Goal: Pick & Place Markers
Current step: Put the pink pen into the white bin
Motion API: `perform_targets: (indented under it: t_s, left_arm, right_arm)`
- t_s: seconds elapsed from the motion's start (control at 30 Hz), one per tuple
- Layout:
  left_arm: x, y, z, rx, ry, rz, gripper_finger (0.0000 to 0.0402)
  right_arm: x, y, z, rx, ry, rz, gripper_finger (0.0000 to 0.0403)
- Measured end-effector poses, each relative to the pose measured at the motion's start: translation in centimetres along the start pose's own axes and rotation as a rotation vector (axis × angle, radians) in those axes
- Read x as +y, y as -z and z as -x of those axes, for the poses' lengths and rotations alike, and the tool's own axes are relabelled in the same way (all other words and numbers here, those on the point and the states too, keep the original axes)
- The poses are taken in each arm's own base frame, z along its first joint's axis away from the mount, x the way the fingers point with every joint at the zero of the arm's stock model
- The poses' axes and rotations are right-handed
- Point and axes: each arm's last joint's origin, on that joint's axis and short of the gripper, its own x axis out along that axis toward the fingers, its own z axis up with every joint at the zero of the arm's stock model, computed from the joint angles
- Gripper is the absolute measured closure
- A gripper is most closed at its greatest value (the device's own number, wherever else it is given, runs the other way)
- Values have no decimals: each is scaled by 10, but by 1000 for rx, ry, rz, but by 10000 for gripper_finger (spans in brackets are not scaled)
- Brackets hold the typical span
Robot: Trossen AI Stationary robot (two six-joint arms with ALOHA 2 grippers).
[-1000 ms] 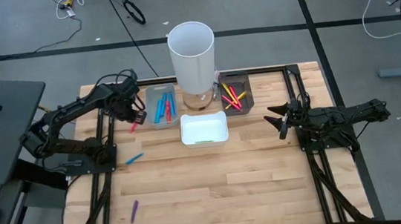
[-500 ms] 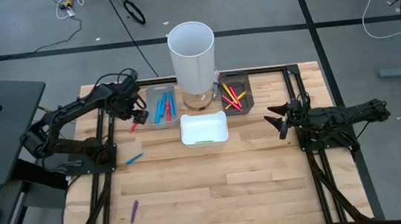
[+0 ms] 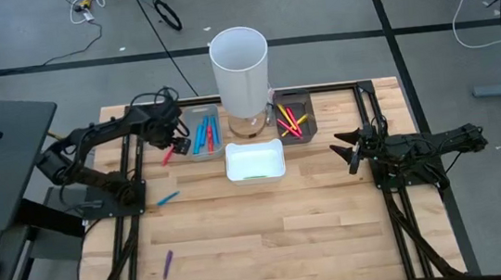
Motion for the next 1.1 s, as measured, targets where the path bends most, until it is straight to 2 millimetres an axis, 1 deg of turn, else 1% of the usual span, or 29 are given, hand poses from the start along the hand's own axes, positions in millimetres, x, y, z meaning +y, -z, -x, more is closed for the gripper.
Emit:
perform_targets:
  t_s: [0.1,0.2,0.43,0.57,0.67,0.8,0.9,1.0,1.1]
  left_arm:
    - [2,-6,-5,-26,5,-7,136]
    - [5,-7,-11,-16,-1,-1,136]
    - [10,8,-26,7,2,10,136]
    - [11,11,-30,8,20,13,136]
    - [13,15,-30,41,36,58,136]
    - [18,22,-26,53,-48,127,139]
    - [18,20,-21,5,-53,107,143]
    - [18,24,-21,27,-57,72,144]
    - [16,22,-21,10,-43,63,144]
  right_arm:
    - [0,0,0,0,0,0,160]
    - [0,0,0,0,0,0,160]
    - [0,0,0,0,0,0,160]
    - [0,0,0,0,0,0,160]
    - [0,0,0,0,0,0,160]
    - [0,0,0,0,0,0,160]
    - [0,0,0,0,0,0,160]
    - [0,0,0,0,1,0,160]
    - [0,0,0,0,0,0,160]
